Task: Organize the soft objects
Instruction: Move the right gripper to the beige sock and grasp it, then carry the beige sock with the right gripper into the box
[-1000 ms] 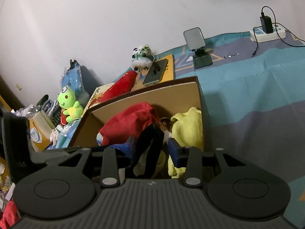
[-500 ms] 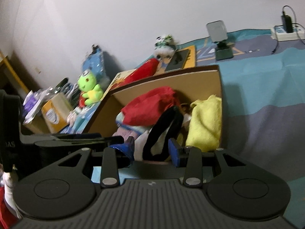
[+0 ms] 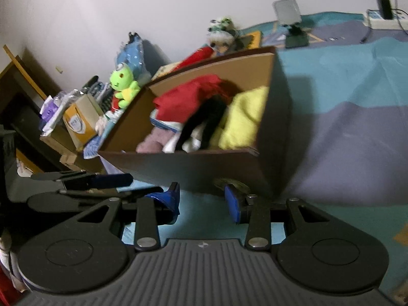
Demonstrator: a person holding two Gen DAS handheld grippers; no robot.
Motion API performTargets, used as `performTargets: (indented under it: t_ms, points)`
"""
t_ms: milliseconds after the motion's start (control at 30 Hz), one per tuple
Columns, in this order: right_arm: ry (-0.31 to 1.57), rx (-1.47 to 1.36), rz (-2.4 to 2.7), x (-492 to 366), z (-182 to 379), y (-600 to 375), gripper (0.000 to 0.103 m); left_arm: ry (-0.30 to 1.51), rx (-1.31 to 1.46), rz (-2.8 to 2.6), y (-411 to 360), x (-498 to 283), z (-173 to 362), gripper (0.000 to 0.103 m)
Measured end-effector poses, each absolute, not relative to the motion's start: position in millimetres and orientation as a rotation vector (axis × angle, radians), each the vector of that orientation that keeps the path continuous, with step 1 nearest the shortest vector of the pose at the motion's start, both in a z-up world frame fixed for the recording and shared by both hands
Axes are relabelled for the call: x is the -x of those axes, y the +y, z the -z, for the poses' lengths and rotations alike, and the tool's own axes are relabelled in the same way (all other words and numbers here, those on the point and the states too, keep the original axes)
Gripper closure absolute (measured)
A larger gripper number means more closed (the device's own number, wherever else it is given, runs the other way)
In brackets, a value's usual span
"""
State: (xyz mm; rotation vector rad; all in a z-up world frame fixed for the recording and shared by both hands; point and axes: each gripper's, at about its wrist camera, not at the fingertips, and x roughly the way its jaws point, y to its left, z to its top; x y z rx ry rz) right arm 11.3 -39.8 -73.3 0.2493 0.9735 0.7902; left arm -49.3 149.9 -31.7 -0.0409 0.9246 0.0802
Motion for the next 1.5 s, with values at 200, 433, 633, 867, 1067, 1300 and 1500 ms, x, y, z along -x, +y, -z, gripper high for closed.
performTargets:
  t_ms: [200,433,633,867,1067,1300,1500]
  points:
    - [0.999,-0.243,-0.707,-10,82,-88,0.08,1.015,0.026,0.115,91,40,57,0.046]
    - [0.993,-0.262,-0.548,-7,84,-159,0.08,1.06,-0.019,0.374,13,26,74,0.045]
    - [0.975,-0.302,-0.39,0,79,-223,0.08,1.061,-0.079,0.568,-51,16,78,0.045]
    - [1.028,-0.436,-0.27,9,93,-278,0.08,1.11,-0.112,0.738,-109,7,93,0.042]
    - [1.138,-0.583,-0.273,13,119,-290,0.08,1.193,-0.048,0.815,-122,-1,111,0.042]
    - [1.15,-0.624,-0.294,10,125,-284,0.078,1.19,0.038,0.843,-115,-4,113,0.051]
    - [1.134,-0.594,-0.366,4,117,-262,0.081,1.146,0.037,0.803,-94,2,105,0.053]
